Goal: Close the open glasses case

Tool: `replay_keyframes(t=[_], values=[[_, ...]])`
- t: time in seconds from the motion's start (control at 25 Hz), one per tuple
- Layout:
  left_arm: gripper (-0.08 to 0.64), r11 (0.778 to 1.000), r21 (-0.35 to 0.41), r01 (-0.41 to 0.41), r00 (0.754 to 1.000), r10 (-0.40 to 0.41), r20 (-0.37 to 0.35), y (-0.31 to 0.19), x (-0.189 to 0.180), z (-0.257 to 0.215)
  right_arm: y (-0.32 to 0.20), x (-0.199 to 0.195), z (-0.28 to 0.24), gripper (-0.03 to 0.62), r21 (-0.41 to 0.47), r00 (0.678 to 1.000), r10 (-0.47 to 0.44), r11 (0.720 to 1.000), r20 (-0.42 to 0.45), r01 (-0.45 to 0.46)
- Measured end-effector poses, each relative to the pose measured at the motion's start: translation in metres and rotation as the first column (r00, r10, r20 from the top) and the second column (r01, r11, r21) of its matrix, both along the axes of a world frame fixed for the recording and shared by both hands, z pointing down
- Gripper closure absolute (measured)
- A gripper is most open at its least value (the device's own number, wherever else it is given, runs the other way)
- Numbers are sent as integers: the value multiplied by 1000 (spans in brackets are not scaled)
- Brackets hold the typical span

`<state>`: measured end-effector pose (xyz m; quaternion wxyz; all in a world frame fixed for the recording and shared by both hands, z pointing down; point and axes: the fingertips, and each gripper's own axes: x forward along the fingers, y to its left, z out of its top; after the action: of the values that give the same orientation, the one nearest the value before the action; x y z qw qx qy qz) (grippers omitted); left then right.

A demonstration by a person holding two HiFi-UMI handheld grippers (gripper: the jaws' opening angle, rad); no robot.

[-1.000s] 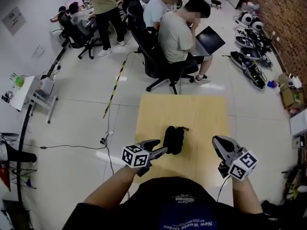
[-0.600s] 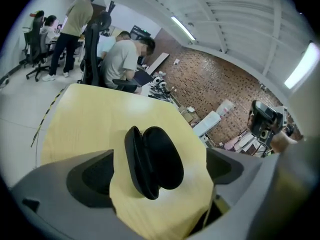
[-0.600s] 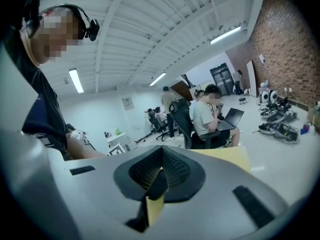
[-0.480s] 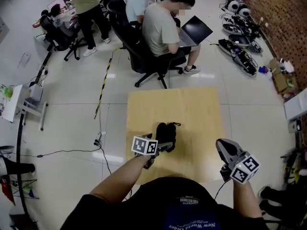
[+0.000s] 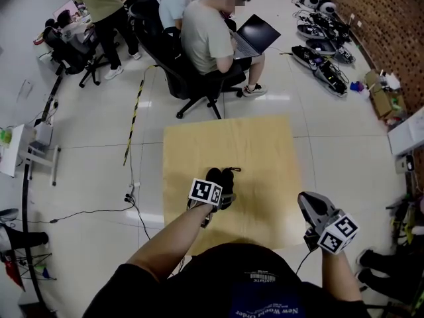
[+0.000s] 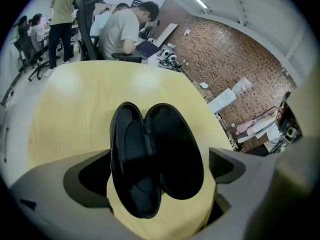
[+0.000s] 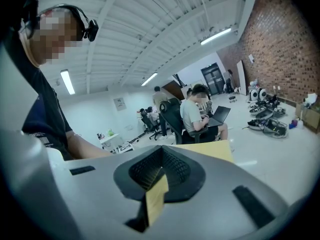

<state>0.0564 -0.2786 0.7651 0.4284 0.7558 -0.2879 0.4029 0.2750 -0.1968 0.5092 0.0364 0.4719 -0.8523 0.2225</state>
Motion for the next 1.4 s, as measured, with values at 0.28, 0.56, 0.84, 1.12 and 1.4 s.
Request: replay_keyframes(t=[0.28,0.56,0.84,1.12,1.4], values=[[-28,999,-11,-30,995,31,99,1,5,21,1,8,7,607,-13,1000,4,1000,11,-4],[-6,998,11,-65,995,64,77,-2,3,10,-1,4,1,607,-7,1000,6,1000,20,-6],[276,970,72,-234,970,227,84,1,6,-10,-2,0,0,607,0,1000,6,1000,22,-6],[228,976,1,-218,975,218,44,6,13,3,0,-8,0,607,-6,1000,-8,1000,14,8],[193,972,-10,-237,971,237,36,12,26,16,2,-2,-2,607,-5,1000,6,1000,13,-6]])
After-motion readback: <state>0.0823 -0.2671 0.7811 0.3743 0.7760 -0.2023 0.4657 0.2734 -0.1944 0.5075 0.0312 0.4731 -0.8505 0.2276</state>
